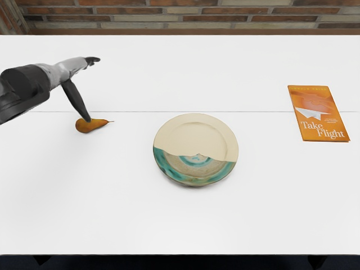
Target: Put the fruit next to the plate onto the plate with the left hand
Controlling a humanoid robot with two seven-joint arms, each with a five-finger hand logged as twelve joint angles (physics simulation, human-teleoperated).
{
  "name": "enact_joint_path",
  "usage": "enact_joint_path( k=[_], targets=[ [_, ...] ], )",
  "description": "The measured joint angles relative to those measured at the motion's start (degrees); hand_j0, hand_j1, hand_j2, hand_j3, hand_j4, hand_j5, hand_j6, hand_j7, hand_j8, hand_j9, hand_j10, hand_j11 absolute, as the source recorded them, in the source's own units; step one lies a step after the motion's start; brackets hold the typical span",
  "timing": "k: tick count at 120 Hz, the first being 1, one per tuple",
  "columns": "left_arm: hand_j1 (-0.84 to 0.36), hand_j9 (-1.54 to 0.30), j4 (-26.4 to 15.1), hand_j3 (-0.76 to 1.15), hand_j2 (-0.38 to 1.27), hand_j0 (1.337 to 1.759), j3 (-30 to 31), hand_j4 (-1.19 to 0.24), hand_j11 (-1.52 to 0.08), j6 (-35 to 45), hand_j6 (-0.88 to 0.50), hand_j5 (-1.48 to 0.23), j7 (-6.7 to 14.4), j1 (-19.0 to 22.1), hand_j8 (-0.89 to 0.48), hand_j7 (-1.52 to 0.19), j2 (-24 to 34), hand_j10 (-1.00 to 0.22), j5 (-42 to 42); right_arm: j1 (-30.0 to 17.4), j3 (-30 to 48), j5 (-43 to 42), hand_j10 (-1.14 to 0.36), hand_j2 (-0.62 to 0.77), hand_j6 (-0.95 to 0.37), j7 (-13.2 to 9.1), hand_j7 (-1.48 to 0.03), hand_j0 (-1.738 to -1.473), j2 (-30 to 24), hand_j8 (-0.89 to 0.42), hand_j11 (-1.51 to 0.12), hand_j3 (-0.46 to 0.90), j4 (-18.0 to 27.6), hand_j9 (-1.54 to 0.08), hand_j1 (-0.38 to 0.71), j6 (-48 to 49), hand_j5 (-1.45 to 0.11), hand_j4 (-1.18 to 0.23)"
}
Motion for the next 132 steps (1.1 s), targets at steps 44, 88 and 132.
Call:
enact_joint_path(
  k=[44,88,132],
  targets=[
    [0.34,-0.02,-1.0,0.00,0.00,1.658,10.6,-0.02,-0.02,5.9,-0.02,-0.02,0.0,0.7,-0.02,-0.02,-4.6,-0.02,13.4,0.0,0.0,0.0,-0.01,0.00,-0.01,0.0,-0.02,-1.658,0.0,-0.01,-0.02,0.00,0.0,-0.02,-0.33,0.0,-0.02,-0.02],
    [0.33,-0.03,3.2,0.00,0.01,1.658,12.9,-0.02,-0.03,8.9,-0.03,-0.03,0.0,0.6,-0.02,-0.03,-4.8,-0.02,16.0,0.0,0.0,0.0,-0.01,0.00,-0.01,0.0,-0.02,-1.658,0.0,-0.01,-0.02,0.00,0.0,-0.02,-0.33,0.0,-0.02,-0.02],
    [0.14,-0.22,7.7,0.00,0.04,1.658,15.5,-0.18,-0.22,9.0,-0.18,-0.22,0.0,0.9,-0.18,-0.22,-9.3,-0.18,15.8,0.0,0.0,0.0,-0.01,0.00,-0.01,0.0,-0.02,-1.658,0.0,-0.01,-0.02,0.00,0.0,-0.02,-0.33,0.0,-0.02,-0.02]
  ],
)
